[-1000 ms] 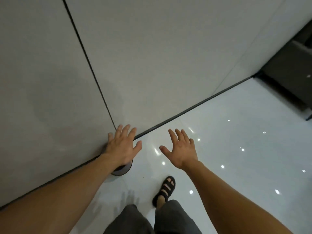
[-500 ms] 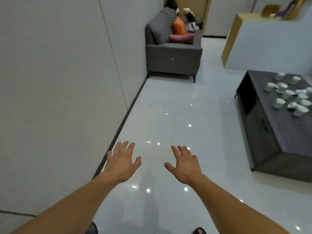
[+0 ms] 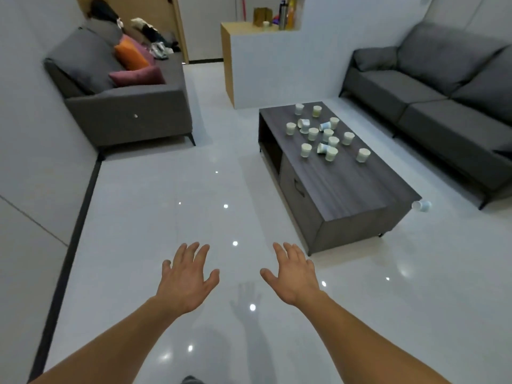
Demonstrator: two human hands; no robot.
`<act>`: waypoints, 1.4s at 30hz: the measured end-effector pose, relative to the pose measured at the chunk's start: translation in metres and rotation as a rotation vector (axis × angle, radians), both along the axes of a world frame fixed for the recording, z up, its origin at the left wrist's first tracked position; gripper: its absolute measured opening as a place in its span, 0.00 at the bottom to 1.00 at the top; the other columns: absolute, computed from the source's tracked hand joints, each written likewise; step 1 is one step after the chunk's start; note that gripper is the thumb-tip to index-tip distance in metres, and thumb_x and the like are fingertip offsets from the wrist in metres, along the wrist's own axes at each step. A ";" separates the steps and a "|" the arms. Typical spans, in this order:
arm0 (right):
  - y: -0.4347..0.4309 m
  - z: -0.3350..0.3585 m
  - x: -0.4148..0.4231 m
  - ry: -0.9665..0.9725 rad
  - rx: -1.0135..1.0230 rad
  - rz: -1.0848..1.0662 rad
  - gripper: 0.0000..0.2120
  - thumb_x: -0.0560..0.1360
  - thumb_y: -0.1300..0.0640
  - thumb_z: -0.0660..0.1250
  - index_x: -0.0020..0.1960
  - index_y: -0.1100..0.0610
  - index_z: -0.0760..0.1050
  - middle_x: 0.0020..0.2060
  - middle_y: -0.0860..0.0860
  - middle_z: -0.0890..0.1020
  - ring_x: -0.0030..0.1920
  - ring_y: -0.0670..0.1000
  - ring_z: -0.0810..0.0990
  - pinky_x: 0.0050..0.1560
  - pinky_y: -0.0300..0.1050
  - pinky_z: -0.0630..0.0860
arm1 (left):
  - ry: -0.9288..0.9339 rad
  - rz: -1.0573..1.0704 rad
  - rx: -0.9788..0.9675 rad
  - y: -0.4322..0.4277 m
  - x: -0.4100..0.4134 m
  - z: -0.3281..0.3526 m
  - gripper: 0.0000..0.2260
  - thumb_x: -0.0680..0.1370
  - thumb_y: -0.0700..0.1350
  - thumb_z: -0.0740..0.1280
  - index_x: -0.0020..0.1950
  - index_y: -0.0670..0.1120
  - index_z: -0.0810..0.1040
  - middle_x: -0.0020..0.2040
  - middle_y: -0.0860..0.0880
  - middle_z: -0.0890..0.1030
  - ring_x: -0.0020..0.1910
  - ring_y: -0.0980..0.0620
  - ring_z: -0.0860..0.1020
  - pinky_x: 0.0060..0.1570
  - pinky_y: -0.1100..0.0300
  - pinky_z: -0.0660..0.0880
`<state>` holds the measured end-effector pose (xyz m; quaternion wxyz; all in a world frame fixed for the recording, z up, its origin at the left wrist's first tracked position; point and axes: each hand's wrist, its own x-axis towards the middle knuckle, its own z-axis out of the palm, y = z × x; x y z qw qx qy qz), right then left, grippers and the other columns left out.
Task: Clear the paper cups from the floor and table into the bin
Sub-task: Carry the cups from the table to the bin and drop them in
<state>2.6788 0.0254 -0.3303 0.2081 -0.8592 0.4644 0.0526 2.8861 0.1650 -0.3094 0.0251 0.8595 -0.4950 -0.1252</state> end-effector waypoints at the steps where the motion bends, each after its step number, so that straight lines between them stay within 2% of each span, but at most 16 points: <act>1: -0.010 -0.003 -0.001 0.003 0.007 -0.021 0.36 0.78 0.34 0.52 0.80 0.48 0.45 0.79 0.51 0.50 0.79 0.53 0.45 0.75 0.59 0.50 | -0.002 -0.021 0.007 -0.017 0.003 -0.002 0.29 0.79 0.63 0.51 0.77 0.53 0.52 0.78 0.51 0.53 0.77 0.49 0.46 0.72 0.44 0.54; 6: -0.077 -0.016 0.006 0.041 0.034 -0.100 0.36 0.79 0.34 0.52 0.80 0.48 0.44 0.79 0.51 0.49 0.78 0.53 0.45 0.75 0.59 0.50 | 0.031 -0.091 0.025 -0.106 0.028 -0.022 0.30 0.78 0.63 0.52 0.77 0.54 0.52 0.78 0.52 0.53 0.77 0.49 0.46 0.72 0.45 0.54; 11: -0.159 -0.007 0.017 0.070 0.009 -0.218 0.37 0.78 0.35 0.54 0.80 0.49 0.46 0.79 0.51 0.50 0.78 0.53 0.45 0.74 0.59 0.53 | -0.012 -0.225 0.012 -0.221 0.057 -0.024 0.30 0.78 0.63 0.53 0.77 0.52 0.53 0.78 0.51 0.55 0.77 0.48 0.48 0.70 0.44 0.57; 16: -0.233 0.002 0.021 0.051 -0.005 -0.321 0.37 0.78 0.35 0.55 0.80 0.49 0.46 0.79 0.51 0.50 0.78 0.52 0.46 0.75 0.58 0.52 | 0.002 -0.381 -0.014 -0.334 0.059 -0.011 0.30 0.78 0.62 0.52 0.77 0.52 0.53 0.78 0.51 0.55 0.77 0.48 0.48 0.71 0.43 0.57; 22: -0.307 -0.021 0.008 0.084 0.102 -0.382 0.37 0.78 0.35 0.55 0.80 0.50 0.47 0.79 0.52 0.50 0.78 0.54 0.47 0.75 0.61 0.54 | 0.016 -0.516 0.029 -0.442 0.037 -0.014 0.30 0.79 0.62 0.51 0.78 0.52 0.51 0.78 0.50 0.52 0.77 0.47 0.46 0.72 0.42 0.54; 28: -0.406 -0.039 -0.034 0.106 0.163 -0.420 0.38 0.77 0.35 0.55 0.80 0.50 0.46 0.79 0.51 0.49 0.78 0.54 0.48 0.74 0.58 0.55 | -0.008 -0.564 0.048 -0.545 0.002 -0.014 0.30 0.78 0.62 0.52 0.78 0.51 0.51 0.78 0.50 0.53 0.77 0.47 0.47 0.72 0.43 0.55; 32: -0.447 -0.048 -0.072 0.079 0.192 -0.488 0.37 0.78 0.36 0.56 0.79 0.51 0.48 0.78 0.51 0.53 0.76 0.54 0.52 0.72 0.56 0.60 | 0.018 -0.654 0.057 -0.606 -0.039 -0.024 0.29 0.78 0.62 0.52 0.77 0.51 0.54 0.77 0.50 0.55 0.77 0.47 0.49 0.72 0.44 0.55; 37: -0.444 -0.089 -0.127 0.118 0.340 -0.659 0.37 0.78 0.37 0.56 0.80 0.50 0.47 0.79 0.50 0.51 0.77 0.53 0.51 0.72 0.54 0.60 | 0.090 -0.910 0.181 -0.655 -0.109 -0.078 0.31 0.77 0.63 0.51 0.77 0.50 0.55 0.77 0.48 0.57 0.76 0.48 0.50 0.72 0.47 0.56; 42: -0.418 -0.139 -0.170 0.192 0.500 -0.849 0.36 0.77 0.38 0.58 0.79 0.48 0.49 0.78 0.49 0.52 0.77 0.53 0.51 0.71 0.54 0.60 | 0.172 -1.134 0.389 -0.679 -0.180 -0.143 0.31 0.78 0.62 0.51 0.78 0.50 0.50 0.78 0.49 0.52 0.77 0.48 0.45 0.74 0.46 0.51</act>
